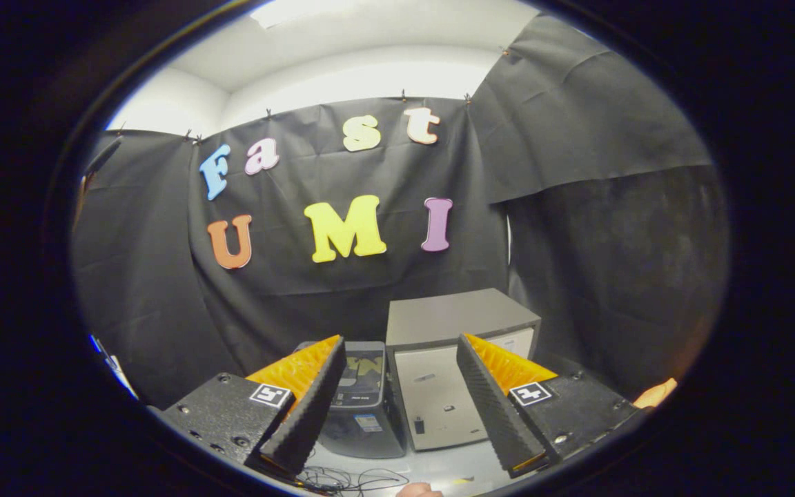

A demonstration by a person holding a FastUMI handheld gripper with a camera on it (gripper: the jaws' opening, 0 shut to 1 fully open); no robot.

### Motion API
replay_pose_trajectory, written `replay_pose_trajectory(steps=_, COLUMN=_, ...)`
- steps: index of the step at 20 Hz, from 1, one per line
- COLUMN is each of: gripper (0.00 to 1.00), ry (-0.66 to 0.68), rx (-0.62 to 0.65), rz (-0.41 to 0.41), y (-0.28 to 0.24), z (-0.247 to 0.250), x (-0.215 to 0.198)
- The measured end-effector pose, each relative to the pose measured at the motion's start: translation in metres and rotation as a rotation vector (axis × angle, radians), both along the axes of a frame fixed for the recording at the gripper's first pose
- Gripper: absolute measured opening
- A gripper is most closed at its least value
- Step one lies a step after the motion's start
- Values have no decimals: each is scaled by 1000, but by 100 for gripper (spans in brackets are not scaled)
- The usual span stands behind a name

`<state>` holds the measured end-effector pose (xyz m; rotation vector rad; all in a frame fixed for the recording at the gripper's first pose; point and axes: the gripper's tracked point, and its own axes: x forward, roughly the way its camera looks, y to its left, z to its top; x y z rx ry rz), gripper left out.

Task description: Put the clothes into the washing machine and then close the washing machine lid.

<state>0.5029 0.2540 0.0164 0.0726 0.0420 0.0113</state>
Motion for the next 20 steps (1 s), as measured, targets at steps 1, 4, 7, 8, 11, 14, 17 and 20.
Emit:
replay_pose_trajectory(steps=1, gripper=100, ry=-1, rx=0, rz=-3, y=-1, z=1, x=1)
replay_pose_trajectory(steps=4, gripper=100, ry=-2, rx=8, rz=-5, y=-3, z=1, x=2)
replay_pose_trajectory(steps=7, gripper=100, ry=-18, rx=16, rz=7, y=-4, z=3, x=5)
replay_pose_trajectory(steps=8, gripper=100, ry=-17, rx=14, rz=10, y=-7, z=3, x=6)
replay_pose_trajectory(steps=11, gripper=100, ry=-16, rx=23, rz=21, y=-9, z=3, x=10)
replay_pose_trajectory(steps=14, gripper=100, ry=-4, rx=29, rz=33, y=-12, z=1, x=15)
replay_pose_trajectory(steps=17, gripper=100, ry=2, rx=33, rz=22, y=-13, z=2, x=15)
replay_pose_trajectory(steps=20, gripper=100, ry=-4, rx=31, rz=6, y=-19, z=1, x=18)
